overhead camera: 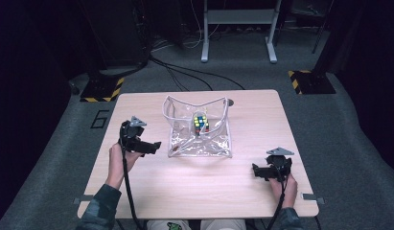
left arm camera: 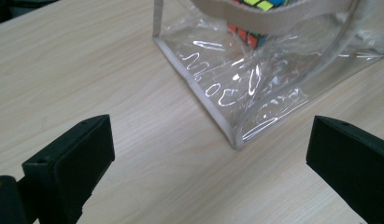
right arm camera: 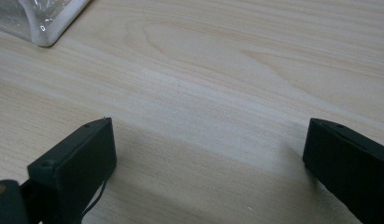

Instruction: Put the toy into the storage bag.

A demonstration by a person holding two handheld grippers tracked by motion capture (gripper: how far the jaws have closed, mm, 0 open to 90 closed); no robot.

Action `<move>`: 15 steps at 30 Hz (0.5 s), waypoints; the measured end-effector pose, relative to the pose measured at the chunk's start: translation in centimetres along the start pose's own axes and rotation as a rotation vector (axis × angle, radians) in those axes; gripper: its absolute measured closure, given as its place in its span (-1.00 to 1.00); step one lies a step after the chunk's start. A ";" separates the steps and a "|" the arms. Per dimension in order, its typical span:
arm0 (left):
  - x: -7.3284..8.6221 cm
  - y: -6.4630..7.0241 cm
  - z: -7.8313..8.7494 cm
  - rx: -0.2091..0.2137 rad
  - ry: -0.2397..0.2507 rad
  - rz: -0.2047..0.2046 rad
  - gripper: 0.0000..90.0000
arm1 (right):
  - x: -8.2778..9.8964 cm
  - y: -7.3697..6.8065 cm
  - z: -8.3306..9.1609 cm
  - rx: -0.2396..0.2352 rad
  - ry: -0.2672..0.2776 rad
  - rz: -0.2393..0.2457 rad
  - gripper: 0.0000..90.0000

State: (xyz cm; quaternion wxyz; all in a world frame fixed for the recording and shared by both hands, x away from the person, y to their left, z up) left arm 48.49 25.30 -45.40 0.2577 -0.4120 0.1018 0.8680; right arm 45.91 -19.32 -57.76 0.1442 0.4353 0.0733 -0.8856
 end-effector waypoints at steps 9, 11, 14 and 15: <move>3.5 -0.8 -0.4 -0.007 -0.008 0.024 -0.96 | 0.0 0.0 0.0 0.003 0.000 0.001 -0.96; 4.2 -1.1 -0.4 -0.012 -0.007 0.031 -0.97 | 0.0 0.0 0.0 0.001 -0.001 -0.002 -0.96; 5.3 -1.4 -0.4 -0.019 -0.006 0.043 -0.97 | 0.0 0.0 0.0 0.000 -0.001 -0.002 -0.96; 5.7 -1.4 -0.4 -0.021 -0.009 0.046 -0.97 | 0.0 0.0 0.0 0.000 -0.001 -0.001 -0.96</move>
Point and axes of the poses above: each handheld gripper's, and its own axes: z roughly backward along the jaws, x roughly out of its underside, y roughly to its right, the point moved 7 cm from there along -z, roughly forward along the jaws, and after that the axes turned 6 degrees about y, right-handed, at the moved point
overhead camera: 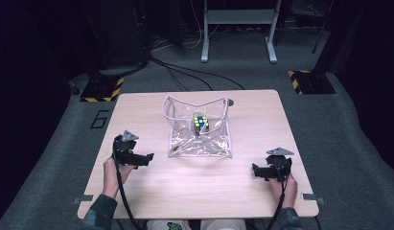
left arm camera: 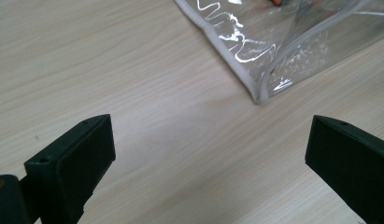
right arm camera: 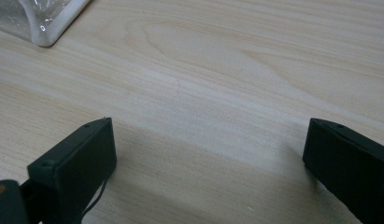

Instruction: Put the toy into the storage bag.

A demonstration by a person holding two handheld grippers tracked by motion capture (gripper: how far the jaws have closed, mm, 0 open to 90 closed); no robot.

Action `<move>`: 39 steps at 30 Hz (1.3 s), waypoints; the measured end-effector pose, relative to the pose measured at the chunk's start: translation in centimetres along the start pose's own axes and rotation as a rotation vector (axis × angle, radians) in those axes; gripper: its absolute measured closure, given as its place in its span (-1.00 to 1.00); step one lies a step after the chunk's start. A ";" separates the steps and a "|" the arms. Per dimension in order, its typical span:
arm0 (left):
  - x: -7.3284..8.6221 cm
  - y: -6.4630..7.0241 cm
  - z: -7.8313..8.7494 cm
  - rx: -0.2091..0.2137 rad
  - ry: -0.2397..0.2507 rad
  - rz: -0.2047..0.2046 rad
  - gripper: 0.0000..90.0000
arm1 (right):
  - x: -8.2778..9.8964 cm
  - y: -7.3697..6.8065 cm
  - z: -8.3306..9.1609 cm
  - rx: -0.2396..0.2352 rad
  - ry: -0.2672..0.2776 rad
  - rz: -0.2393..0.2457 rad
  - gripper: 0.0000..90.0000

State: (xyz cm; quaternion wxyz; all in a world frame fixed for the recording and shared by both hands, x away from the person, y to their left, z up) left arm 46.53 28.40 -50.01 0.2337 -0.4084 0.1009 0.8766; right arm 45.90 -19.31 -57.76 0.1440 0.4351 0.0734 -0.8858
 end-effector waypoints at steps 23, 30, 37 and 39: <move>6.5 -1.9 -0.5 -0.042 -0.046 0.070 -0.99 | 0.0 0.0 0.0 0.001 0.001 0.001 -0.96; 7.7 -2.3 -0.5 -0.071 -0.056 0.036 -1.00 | 0.0 0.0 0.0 0.001 0.001 0.001 -0.96; 9.1 -2.5 -0.9 -0.070 -0.056 0.041 -1.00 | 0.0 0.0 0.0 0.001 0.001 0.001 -0.96; 9.4 -2.5 -0.9 -0.060 -0.046 0.053 -1.00 | 0.0 0.0 0.0 0.001 0.001 0.001 -0.96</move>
Point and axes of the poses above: each handheld gripper's, and its own axes: z roughly backward along the jaws, x roughly out of its underside, y roughly to its right, the point moved 7 cm from there along -z, roughly forward along the jaws, and after that the axes turned 6 degrees about y, right-handed, at the moved point
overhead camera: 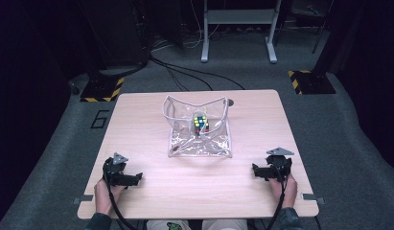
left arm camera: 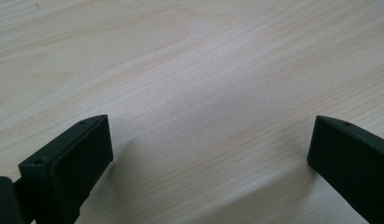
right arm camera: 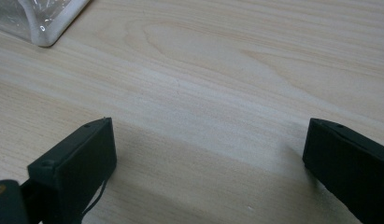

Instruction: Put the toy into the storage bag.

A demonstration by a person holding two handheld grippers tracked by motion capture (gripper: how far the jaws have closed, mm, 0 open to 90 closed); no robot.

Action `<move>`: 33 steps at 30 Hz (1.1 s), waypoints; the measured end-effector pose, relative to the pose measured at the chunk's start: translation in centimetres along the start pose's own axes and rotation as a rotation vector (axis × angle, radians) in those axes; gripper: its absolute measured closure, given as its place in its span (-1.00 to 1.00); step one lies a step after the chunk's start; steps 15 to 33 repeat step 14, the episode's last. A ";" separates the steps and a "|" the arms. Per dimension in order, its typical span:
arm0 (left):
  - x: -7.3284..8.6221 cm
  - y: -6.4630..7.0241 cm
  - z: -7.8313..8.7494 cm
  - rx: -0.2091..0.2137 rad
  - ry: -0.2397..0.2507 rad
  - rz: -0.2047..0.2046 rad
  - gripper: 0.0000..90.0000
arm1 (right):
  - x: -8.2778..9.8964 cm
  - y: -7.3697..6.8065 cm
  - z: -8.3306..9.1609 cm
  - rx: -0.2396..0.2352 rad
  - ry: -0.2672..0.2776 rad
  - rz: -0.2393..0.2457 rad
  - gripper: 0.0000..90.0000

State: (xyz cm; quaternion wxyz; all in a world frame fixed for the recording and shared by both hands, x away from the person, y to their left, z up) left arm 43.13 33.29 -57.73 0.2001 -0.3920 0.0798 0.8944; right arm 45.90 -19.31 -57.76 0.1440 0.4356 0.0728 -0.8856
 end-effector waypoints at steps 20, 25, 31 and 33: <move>0.5 -0.1 0.0 0.000 0.080 0.027 -1.00 | 0.0 0.0 0.0 0.004 0.002 -0.003 -0.96; 0.5 -0.1 0.0 0.000 0.080 0.027 -1.00 | 0.0 0.0 0.0 0.004 0.002 -0.003 -0.96; 0.5 -0.1 0.0 0.000 0.080 0.027 -1.00 | 0.0 0.0 0.0 0.004 0.002 -0.003 -0.96; 0.5 -0.1 0.0 0.000 0.080 0.027 -1.00 | 0.0 0.0 0.0 0.004 0.002 -0.003 -0.96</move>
Point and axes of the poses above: each handheld gripper's, and its own axes: z roughly backward along the jaws, x roughly out of its underside, y roughly to its right, the point moved 7 cm from there along -z, roughly forward along the jaws, and after that the axes turned 6 degrees about y, right-handed, at the moved point
